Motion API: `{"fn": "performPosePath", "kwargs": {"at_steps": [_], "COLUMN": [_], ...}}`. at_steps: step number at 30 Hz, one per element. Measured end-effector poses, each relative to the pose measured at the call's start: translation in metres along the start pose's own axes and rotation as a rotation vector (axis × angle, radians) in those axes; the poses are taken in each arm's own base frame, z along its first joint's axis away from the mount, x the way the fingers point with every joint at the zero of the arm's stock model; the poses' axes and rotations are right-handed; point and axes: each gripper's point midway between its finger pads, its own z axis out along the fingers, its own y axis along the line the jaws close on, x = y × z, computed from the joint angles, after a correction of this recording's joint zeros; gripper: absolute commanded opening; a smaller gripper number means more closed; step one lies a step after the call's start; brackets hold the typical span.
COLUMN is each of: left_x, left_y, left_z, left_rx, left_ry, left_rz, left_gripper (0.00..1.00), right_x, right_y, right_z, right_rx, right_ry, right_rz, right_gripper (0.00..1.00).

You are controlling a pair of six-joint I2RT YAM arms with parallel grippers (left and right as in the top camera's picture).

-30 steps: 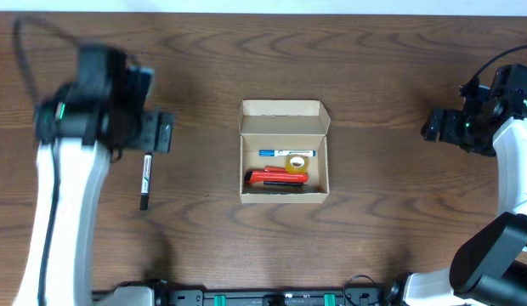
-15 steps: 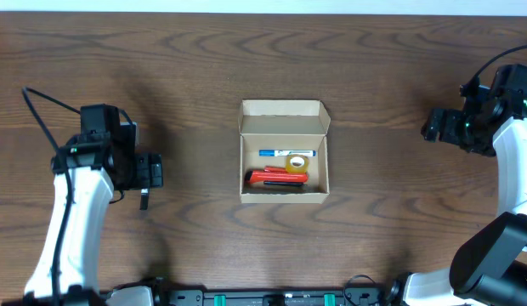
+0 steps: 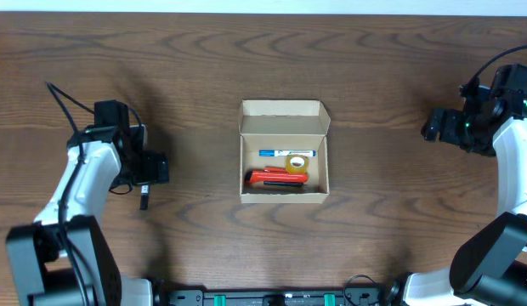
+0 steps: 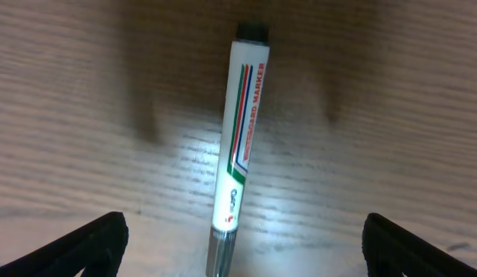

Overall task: Pack container
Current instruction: 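Move left gripper back to the white marker and grasp it, then lift the white marker into the box and release it with left gripper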

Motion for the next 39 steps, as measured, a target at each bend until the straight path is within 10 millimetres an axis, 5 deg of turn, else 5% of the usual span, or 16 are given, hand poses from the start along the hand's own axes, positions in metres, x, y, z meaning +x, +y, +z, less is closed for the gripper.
{"fn": "performPosePath", "kwargs": {"at_steps": [19, 23, 35, 39], "left_x": [0.003, 0.001, -0.002, -0.003], "left_y": [-0.003, -0.001, 0.000, -0.002], "left_z": [0.038, 0.039, 0.040, 0.039], "left_rx": [0.025, 0.014, 0.011, 0.023], "left_ry": [0.087, 0.089, 0.085, 0.087], "left_rz": [0.037, 0.039, 0.026, 0.001], "left_gripper": [1.00, 0.93, 0.07, 0.06], "right_x": [0.000, 0.000, 0.001, 0.001], "right_y": [0.000, 0.000, 0.000, 0.000], "right_z": [0.000, 0.000, 0.000, 0.000], "right_rx": [0.000, 0.000, -0.001, -0.001], "right_ry": [0.000, 0.000, 0.003, 0.003], "right_rz": [0.000, 0.000, 0.000, 0.000], "right_gripper": [0.99, 0.99, 0.99, 0.99]}}
